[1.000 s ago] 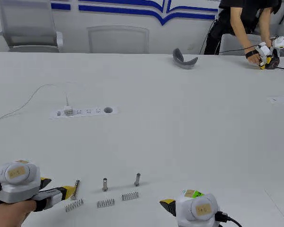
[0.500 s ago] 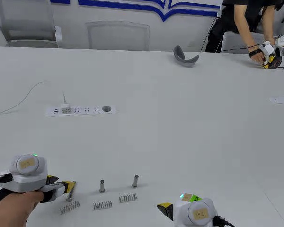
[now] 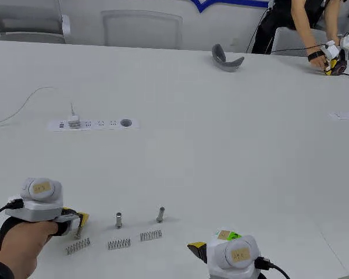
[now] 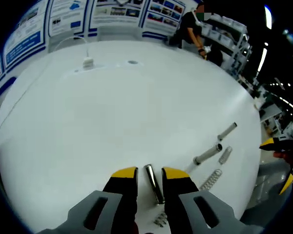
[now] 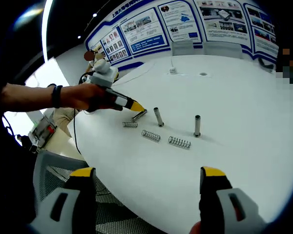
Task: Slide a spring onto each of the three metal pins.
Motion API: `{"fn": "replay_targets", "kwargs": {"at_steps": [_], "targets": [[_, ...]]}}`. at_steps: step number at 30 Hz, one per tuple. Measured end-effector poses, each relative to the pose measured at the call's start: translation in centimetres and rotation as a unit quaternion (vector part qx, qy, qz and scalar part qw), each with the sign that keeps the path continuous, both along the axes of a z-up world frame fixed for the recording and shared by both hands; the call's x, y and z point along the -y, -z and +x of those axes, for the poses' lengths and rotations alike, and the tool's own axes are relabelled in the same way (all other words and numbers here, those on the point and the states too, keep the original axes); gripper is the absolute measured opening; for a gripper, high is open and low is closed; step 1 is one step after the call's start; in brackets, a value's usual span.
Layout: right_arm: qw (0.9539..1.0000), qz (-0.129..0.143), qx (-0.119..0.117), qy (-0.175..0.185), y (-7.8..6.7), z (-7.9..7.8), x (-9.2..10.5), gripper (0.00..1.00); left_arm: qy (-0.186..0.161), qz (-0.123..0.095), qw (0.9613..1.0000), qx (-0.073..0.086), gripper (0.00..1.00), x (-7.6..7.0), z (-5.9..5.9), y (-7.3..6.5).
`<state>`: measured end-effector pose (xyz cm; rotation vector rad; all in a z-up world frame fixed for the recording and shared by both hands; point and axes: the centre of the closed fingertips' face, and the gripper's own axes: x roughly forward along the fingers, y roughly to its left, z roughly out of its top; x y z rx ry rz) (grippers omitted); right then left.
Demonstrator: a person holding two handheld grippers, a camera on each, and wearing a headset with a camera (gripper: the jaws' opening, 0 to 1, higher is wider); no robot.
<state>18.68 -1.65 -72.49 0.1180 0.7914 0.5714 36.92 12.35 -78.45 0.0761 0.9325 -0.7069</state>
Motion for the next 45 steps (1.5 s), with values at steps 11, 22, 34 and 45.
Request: {"fn": "replay_targets", "kwargs": {"at_steps": [11,22,34,45], "targets": [[1.0,0.004,-0.004,0.003,0.2,0.0,0.0,0.89,0.01,0.023,0.9996,-0.011,0.18,0.6,-0.7,1.1],[0.9999,0.01,-0.007,0.003,0.4,0.1,-0.3,0.89,0.008,0.068,0.9974,0.024,0.11,0.1,-0.4,1.0],[0.9999,0.014,-0.007,0.001,0.5,0.1,-0.5,0.88,0.059,0.089,0.9906,0.085,0.08,0.7,1.1,1.5],[0.9998,0.018,-0.003,0.012,0.2,0.1,0.4,0.88,0.003,0.049,0.9974,0.053,0.07,-0.5,0.7,0.6]]}}
